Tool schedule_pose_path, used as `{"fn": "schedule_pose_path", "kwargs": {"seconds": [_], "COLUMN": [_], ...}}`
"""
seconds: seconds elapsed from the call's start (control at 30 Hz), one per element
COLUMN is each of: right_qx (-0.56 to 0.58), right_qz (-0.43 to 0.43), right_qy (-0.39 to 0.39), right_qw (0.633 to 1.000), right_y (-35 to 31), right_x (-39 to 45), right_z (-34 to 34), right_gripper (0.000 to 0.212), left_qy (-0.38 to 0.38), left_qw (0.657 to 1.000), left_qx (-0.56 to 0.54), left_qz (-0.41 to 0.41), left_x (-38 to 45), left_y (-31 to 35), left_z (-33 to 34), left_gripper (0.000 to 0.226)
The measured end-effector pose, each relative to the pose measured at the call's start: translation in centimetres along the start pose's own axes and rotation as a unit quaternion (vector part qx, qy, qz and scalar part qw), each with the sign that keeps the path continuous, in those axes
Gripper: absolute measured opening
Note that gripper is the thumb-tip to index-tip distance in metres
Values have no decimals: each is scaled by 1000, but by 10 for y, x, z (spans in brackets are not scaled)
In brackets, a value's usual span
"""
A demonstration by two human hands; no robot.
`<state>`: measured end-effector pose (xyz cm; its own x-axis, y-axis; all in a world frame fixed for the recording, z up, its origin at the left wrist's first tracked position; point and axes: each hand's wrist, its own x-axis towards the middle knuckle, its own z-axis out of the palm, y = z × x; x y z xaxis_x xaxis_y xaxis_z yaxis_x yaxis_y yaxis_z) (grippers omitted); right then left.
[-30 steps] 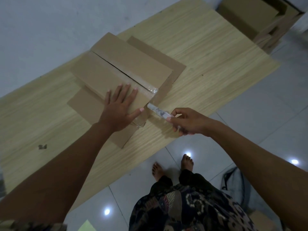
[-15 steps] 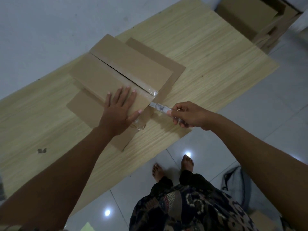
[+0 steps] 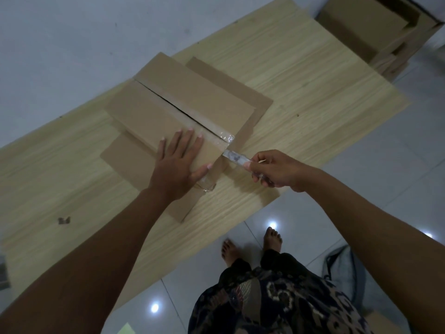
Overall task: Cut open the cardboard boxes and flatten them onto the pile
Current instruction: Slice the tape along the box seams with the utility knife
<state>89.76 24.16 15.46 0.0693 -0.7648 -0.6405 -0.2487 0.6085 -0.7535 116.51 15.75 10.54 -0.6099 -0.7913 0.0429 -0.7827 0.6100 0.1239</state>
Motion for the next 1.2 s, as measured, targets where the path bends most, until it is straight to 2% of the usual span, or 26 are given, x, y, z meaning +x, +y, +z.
{"fn": "schedule_pose_path", "kwargs": {"seconds": [0.27, 0.43, 0.6, 0.77, 0.93, 1.1, 1.2], "right_qx": [-18, 0, -17, 9, -17, 15, -7], "right_qz": [-2, -7, 0, -8, -2, -2, 0], "right_qy": [-3, 18, 6, 20, 6, 20, 13], "right_qw": [1000, 1000, 1000, 1000, 1000, 1000, 1000], "right_y": [-4, -7, -6, -6, -3, -5, -6], "right_x": [-2, 9, 2, 13, 4, 15, 10], "right_z": [-15, 0, -22, -2, -27, -5, -26], "right_gripper": [19, 20, 21, 22, 20, 22, 21], "left_qy": [-2, -3, 4, 10, 0, -3, -7], "left_qw": [1000, 1000, 1000, 1000, 1000, 1000, 1000], "left_qx": [-7, -4, 1, 5, -12, -4, -7], "left_qz": [0, -6, 4, -3, 13, 0, 9], "left_x": [3, 4, 6, 7, 9, 11, 11], "left_y": [-2, -2, -1, -2, 0, -2, -2], "left_z": [1, 2, 1, 2, -1, 1, -1], "left_gripper": [79, 79, 78, 78, 79, 81, 82]}}
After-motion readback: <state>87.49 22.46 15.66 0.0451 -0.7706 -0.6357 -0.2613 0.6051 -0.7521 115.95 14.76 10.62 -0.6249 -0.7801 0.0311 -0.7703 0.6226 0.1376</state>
